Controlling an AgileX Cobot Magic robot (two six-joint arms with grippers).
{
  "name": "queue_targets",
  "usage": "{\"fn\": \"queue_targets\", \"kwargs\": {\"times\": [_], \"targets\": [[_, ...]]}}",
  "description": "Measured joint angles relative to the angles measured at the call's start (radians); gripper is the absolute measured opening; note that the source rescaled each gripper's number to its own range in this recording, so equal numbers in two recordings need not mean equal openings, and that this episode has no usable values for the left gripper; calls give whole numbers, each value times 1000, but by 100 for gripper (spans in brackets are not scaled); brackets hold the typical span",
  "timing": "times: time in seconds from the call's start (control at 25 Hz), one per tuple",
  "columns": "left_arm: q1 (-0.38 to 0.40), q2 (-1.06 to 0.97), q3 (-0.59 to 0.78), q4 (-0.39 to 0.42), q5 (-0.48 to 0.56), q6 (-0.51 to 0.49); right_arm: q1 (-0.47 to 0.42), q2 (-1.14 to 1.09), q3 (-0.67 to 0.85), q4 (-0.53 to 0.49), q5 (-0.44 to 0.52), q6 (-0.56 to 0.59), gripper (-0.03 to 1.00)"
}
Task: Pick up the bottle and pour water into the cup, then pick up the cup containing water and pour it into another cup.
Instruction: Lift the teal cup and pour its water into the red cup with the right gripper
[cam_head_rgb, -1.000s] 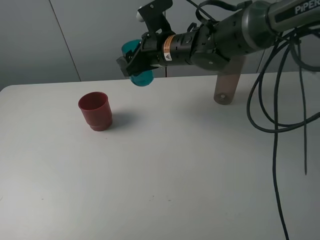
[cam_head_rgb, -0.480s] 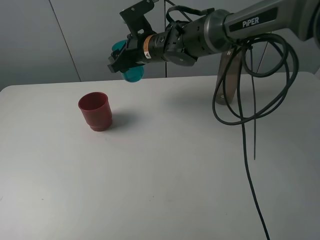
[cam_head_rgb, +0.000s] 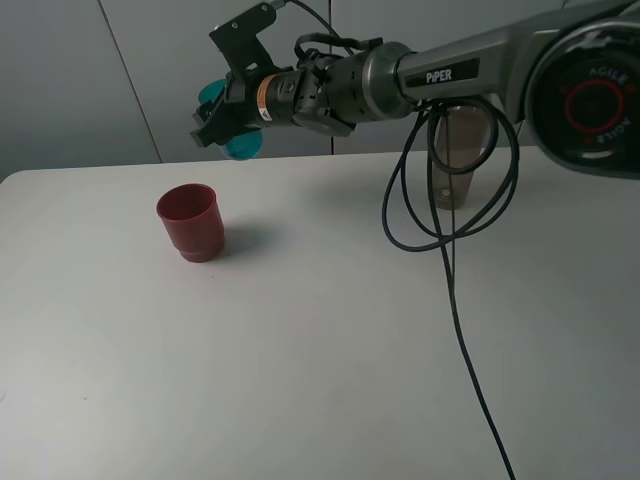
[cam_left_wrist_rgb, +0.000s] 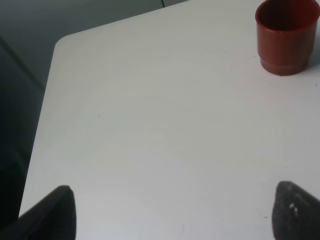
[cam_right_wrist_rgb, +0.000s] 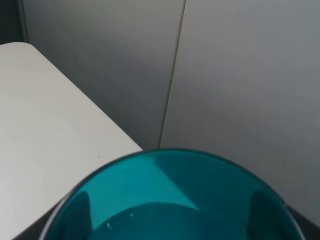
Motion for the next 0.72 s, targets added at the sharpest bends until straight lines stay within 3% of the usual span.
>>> {"fn": "queue_targets", "kwargs": {"times": [0.72], "targets": [[0, 0, 0, 0, 0, 0, 10, 45, -49, -64, 12, -307, 10]]}}
